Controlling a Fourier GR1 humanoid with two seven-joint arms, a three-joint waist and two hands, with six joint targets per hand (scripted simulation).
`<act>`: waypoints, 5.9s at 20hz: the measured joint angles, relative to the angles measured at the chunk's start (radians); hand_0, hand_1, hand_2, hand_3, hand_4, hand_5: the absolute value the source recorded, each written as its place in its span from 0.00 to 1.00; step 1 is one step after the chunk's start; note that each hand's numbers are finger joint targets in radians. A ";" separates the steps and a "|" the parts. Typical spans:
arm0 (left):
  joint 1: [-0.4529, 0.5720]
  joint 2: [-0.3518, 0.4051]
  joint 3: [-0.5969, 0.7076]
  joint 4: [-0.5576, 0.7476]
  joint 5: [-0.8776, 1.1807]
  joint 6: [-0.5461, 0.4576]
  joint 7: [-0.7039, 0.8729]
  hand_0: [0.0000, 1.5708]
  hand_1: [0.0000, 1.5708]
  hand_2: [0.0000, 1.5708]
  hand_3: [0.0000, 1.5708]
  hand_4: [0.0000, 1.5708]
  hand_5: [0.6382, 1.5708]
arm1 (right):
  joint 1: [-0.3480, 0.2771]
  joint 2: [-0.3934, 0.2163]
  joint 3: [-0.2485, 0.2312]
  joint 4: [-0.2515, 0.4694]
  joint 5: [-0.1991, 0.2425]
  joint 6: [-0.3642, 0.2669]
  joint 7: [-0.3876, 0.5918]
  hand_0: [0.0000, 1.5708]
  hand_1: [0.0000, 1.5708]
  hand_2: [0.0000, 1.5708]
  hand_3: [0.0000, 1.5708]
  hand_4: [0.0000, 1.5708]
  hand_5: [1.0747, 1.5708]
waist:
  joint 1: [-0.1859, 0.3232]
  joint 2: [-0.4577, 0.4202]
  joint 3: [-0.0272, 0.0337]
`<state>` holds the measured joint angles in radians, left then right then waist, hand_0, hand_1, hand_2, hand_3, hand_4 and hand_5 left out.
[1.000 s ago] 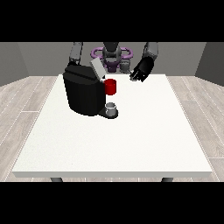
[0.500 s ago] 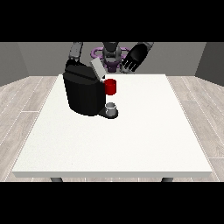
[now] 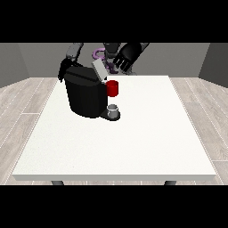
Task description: Insert the coffee pod into the coffee machine and close the lid
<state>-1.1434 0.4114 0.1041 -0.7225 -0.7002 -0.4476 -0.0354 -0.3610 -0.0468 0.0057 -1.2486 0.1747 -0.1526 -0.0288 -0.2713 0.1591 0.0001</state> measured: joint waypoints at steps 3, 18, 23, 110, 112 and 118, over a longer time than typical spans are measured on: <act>-0.026 0.025 0.015 0.016 -0.005 0.012 -0.005 0.81 0.81 0.83 0.80 0.30 1.00 | -0.019 -0.007 0.000 -0.029 0.003 0.000 0.016 0.00 0.00 0.00 0.00 0.17 1.00 | -0.024 0.032 0.0000; -0.084 0.024 0.009 0.054 -0.029 0.024 -0.032 0.79 0.79 0.82 0.78 0.27 1.00 | -0.080 -0.032 -0.049 -0.033 -0.009 -0.022 0.040 0.00 0.00 0.00 0.00 0.10 1.00 | -0.024 0.121 0.0001; -0.108 0.022 0.012 0.058 -0.029 0.020 -0.037 0.76 0.76 0.79 0.76 0.27 1.00 | -0.105 -0.041 -0.067 -0.019 -0.018 -0.020 0.031 0.00 0.00 0.00 0.00 0.02 1.00 | -0.018 0.144 0.0014; 0.188 -0.208 0.165 0.056 0.093 0.206 -0.276 0.00 0.00 0.00 0.00 0.00 1.00 | 0.102 -0.050 -0.157 0.139 -0.039 -0.057 -0.008 0.00 0.00 0.00 0.00 0.00 1.00 | 0.227 -0.151 -0.0023; 0.253 -0.254 0.222 0.064 0.171 0.191 -0.295 0.00 0.00 0.00 0.00 0.17 1.00 | 0.140 -0.053 -0.167 0.145 -0.042 -0.060 -0.018 0.00 0.00 0.00 0.00 0.00 1.00 | 0.262 -0.198 -0.0024; 0.449 -0.360 0.260 0.068 0.265 0.166 -0.306 0.00 0.00 0.00 0.00 0.21 1.00 | 0.226 -0.042 -0.167 0.137 -0.055 -0.048 -0.052 0.00 0.00 0.00 0.00 0.00 1.00 | 0.339 -0.354 -0.0004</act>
<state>-0.6945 0.0511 0.3638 -0.6549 -0.4349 -0.2813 -0.3410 -0.1349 -0.0891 -0.1609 -1.1114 0.1193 -0.2005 -0.0808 0.0673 -0.1944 -0.0002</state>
